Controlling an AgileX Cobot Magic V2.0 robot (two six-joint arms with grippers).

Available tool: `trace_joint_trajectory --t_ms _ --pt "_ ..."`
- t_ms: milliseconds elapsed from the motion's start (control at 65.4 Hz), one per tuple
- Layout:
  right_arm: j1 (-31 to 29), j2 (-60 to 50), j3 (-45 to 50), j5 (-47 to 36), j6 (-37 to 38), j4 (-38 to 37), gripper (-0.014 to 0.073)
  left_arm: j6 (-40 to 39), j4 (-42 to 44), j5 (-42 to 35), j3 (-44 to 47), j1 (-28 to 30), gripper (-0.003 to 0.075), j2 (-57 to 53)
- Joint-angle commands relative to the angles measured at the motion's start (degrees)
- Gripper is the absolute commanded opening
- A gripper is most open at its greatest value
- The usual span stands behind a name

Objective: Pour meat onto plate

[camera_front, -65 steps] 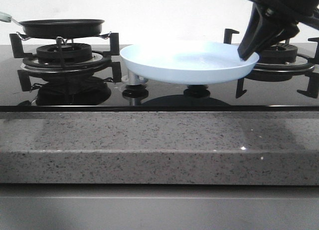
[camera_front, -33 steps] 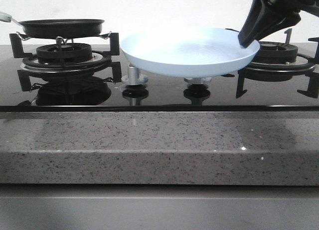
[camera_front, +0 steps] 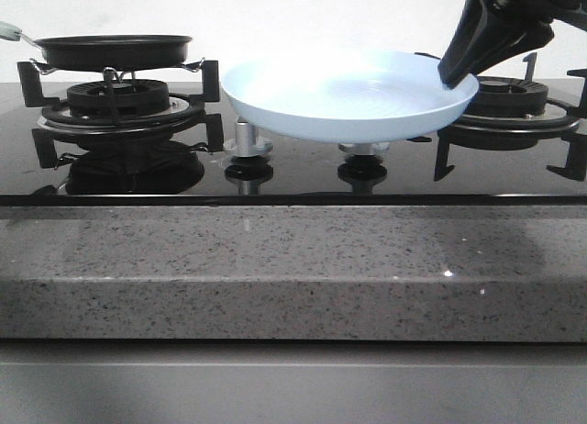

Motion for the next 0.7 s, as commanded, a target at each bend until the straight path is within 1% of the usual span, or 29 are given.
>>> trace_joint_trajectory --t_ms 0,76,183,199,245,336,458,596,688 --pt "-0.02 -2.48 -1.44 -2.68 -0.70 1.57 -0.0068 2.10 -3.82 -2.57 -5.48 2.72 0.0438 5.56" --pt "-0.02 -2.48 -1.44 -2.68 -0.70 1.57 -0.0068 8.64 -12.21 -1.99 -8.17 5.77 0.0459 10.27" --pt "-0.02 -2.48 -1.44 -2.68 -0.70 1.57 -0.0068 21.51 -30.05 1.76 -11.57 10.99 0.0481 16.25" --pt "-0.02 -2.48 -1.44 -2.68 -0.70 1.57 -0.0068 23.86 -33.59 2.24 -11.95 11.68 0.0483 17.01" --pt "-0.02 -2.48 -1.44 -2.68 -0.70 1.57 -0.0068 28.32 -40.05 4.01 -13.13 13.85 0.0485 19.21" --pt "-0.02 -2.48 -1.44 -2.68 -0.70 1.57 -0.0068 32.75 -48.66 7.02 -15.63 17.01 0.0485 23.46" --pt "-0.02 -2.48 -1.44 -2.68 -0.70 1.57 -0.0068 34.48 -54.15 9.15 -18.72 18.68 0.0484 28.29" --pt "-0.02 -2.48 -1.44 -2.68 -0.70 1.57 -0.0068 35.66 -60.15 10.18 -22.07 18.65 0.0484 33.41" --pt "-0.02 -2.48 -1.44 -2.68 -0.70 1.57 -0.0068 35.66 -61.79 10.82 -24.64 18.65 0.0484 37.15"
